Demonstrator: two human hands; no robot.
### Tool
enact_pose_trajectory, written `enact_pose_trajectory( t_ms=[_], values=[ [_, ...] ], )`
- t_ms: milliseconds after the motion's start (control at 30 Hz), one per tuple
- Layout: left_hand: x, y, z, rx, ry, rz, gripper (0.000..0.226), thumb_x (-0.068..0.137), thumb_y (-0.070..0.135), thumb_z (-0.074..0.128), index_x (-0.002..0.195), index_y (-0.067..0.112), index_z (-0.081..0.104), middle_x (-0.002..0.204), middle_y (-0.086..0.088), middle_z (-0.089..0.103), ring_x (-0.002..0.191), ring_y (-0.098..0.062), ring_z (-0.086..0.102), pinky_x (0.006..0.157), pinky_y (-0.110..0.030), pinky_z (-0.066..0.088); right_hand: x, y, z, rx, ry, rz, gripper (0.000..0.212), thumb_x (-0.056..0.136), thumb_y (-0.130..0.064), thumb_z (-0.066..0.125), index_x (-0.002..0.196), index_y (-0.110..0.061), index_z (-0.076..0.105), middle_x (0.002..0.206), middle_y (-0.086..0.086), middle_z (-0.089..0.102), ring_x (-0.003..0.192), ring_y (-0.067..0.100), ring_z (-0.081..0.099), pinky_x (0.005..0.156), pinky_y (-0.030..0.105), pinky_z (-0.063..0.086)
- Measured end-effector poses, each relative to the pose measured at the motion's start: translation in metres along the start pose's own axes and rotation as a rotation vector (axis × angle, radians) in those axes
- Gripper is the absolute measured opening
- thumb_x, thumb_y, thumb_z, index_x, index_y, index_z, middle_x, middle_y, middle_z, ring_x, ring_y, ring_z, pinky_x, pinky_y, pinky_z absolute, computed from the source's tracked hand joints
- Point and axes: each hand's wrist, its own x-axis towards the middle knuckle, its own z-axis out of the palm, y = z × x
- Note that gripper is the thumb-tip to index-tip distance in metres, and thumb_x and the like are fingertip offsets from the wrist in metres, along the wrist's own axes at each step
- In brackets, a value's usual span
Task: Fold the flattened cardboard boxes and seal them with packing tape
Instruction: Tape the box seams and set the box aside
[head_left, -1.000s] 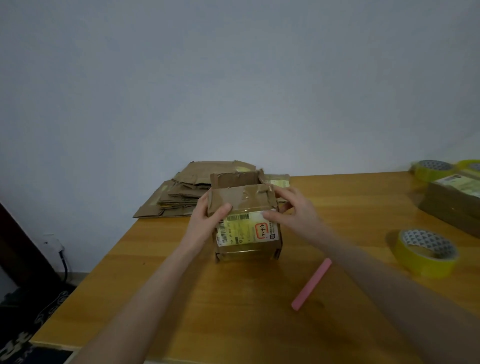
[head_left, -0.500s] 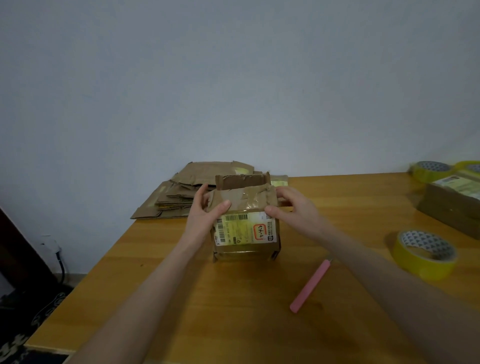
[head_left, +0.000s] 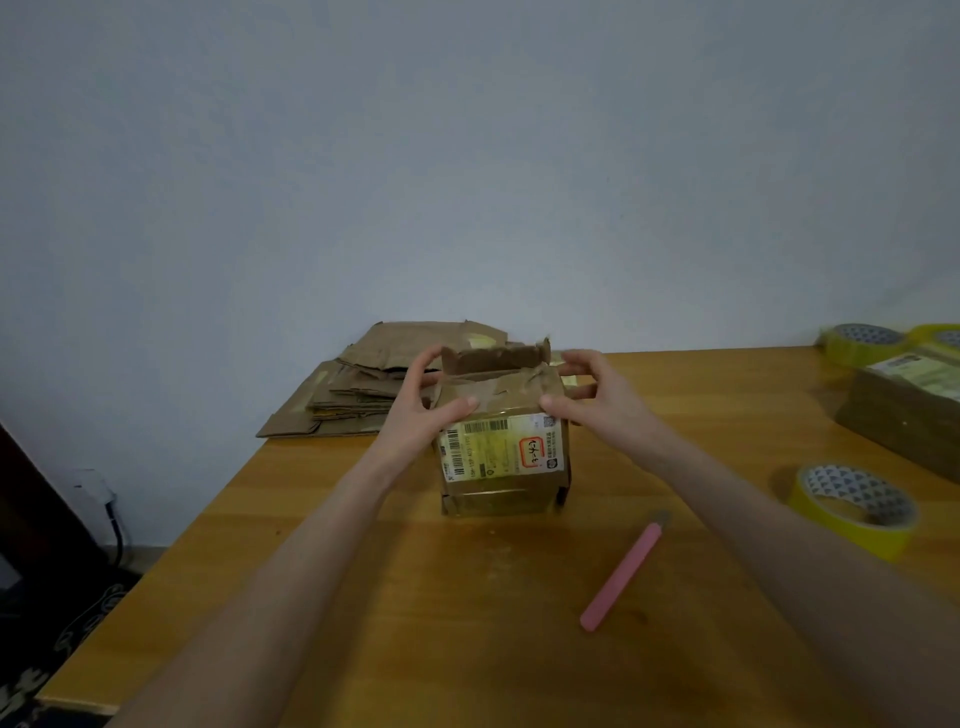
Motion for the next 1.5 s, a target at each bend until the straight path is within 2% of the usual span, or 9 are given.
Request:
enact_pose_trajectory(
  t_ms=[167,300,467,600,800,933,1067,1200,1500],
  values=[
    [0.0,-0.004,-0.004,0.081,-0.028,-0.031,0.047,0.064,0.06,0.072,0.104,0.041,0.054,0.126,0.005,0.053,0.114,-0.024,0.056,0.091,-0.043,0.051,0.015,-0.01,0.001,-0.189,-0.07,-0.026,0.095,0.079,-0.025,0.073,0.152,-0.027,0.013,0.154,-0.002,0.018,0.131,0.021,0.036,0.099,0.041,0.043],
    [-0.002,-0.003,-0.003,0.113,-0.008,0.005,0.057,0.066,0.063,0.065,0.111,0.03,0.055,0.131,0.016,0.046,0.115,-0.01,0.052,0.093,-0.038,0.05,0.022,-0.015,0.006,-0.442,-0.253,-0.115,0.055,0.092,-0.036,0.056,0.143,-0.028,0.039,0.158,-0.006,0.014,0.143,0.018,0.017,0.111,0.044,0.028],
    [-0.003,-0.006,-0.002,0.102,-0.035,-0.02,0.036,0.084,0.047,0.064,0.112,0.027,0.054,0.12,0.003,0.059,0.097,-0.016,0.065,0.085,-0.04,0.055,0.02,-0.003,0.004,-0.438,-0.297,-0.042,0.068,0.078,-0.051,0.069,0.139,-0.031,0.047,0.159,-0.005,0.006,0.144,0.024,0.013,0.113,0.051,0.027],
    [-0.002,0.0,-0.001,0.106,-0.016,-0.047,0.029,0.088,0.038,0.063,0.111,0.023,0.055,0.104,0.003,0.065,0.086,-0.016,0.068,0.078,-0.038,0.057,0.015,-0.004,0.006,-0.394,-0.234,-0.046,0.064,0.077,-0.047,0.072,0.134,-0.026,0.052,0.153,-0.005,0.02,0.138,0.02,0.026,0.106,0.037,0.035],
    [-0.007,0.008,0.019,0.15,-0.058,0.065,0.042,0.088,0.045,0.057,0.13,0.039,0.049,0.134,0.009,0.049,0.121,-0.016,0.051,0.095,-0.046,0.049,0.0,-0.003,-0.015,-0.38,-0.2,-0.065,0.055,0.078,-0.043,0.072,0.129,-0.026,0.057,0.145,-0.004,0.026,0.132,0.018,0.032,0.094,0.028,0.041],
    [-0.005,0.023,0.039,0.284,-0.119,0.127,0.037,0.096,0.032,0.05,0.133,0.027,0.054,0.144,0.003,0.039,0.131,-0.016,0.038,0.106,-0.045,0.039,-0.015,-0.003,-0.038,-0.494,-0.197,-0.071,0.055,0.084,-0.046,0.064,0.135,-0.029,0.051,0.152,-0.001,0.02,0.136,0.021,0.027,0.103,0.035,0.038],
    [-0.002,0.04,0.051,0.833,-0.117,0.346,0.039,0.102,0.031,0.036,0.136,0.02,0.05,0.156,0.0,0.025,0.142,-0.016,0.023,0.116,-0.038,0.021,-0.019,-0.007,-0.043,-0.856,-0.256,-0.125,0.059,0.095,-0.051,0.041,0.146,-0.024,0.034,0.159,0.0,0.015,0.147,0.021,0.009,0.117,0.043,0.02],
    [-0.003,0.047,0.066,1.225,-0.256,0.486,0.056,0.101,0.047,0.02,0.15,0.021,0.023,0.158,0.002,0.018,0.146,-0.011,0.013,0.12,-0.036,0.009,-0.022,-0.019,-0.039,-0.986,-0.224,-0.216,0.048,0.098,-0.044,0.037,0.14,-0.02,0.044,0.155,0.001,0.028,0.146,0.02,0.015,0.116,0.037,0.019],
    [-0.001,0.046,0.063,1.263,-0.285,0.411,0.06,0.099,0.051,0.027,0.15,0.019,0.024,0.158,0.002,0.018,0.144,-0.009,0.017,0.116,-0.027,0.014,-0.026,-0.022,-0.04,-1.056,-0.201,-0.169,0.05,0.097,-0.048,0.039,0.142,-0.025,0.042,0.154,0.0,0.03,0.141,0.016,0.03,0.108,0.035,0.033]
  ],
)
